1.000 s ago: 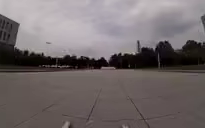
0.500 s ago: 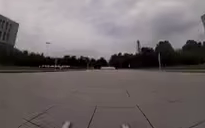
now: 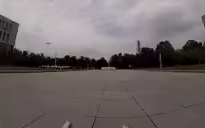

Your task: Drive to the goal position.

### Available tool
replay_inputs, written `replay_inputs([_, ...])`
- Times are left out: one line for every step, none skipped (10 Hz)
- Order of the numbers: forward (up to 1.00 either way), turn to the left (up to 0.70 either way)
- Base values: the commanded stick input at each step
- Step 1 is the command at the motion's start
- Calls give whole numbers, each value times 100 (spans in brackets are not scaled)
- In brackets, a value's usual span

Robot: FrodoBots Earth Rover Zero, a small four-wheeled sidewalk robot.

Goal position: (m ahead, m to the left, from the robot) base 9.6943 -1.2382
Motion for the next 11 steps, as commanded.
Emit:
replay_inputs([70, 0])
replay_inputs([70, 0])
replay_inputs([70, 0])
replay_inputs([70, 0])
replay_inputs([70, 0])
replay_inputs([70, 0])
replay_inputs([70, 0])
replay_inputs([70, 0])
replay_inputs([70, -24])
replay_inputs([70, -25])
replay_inputs([70, -13])
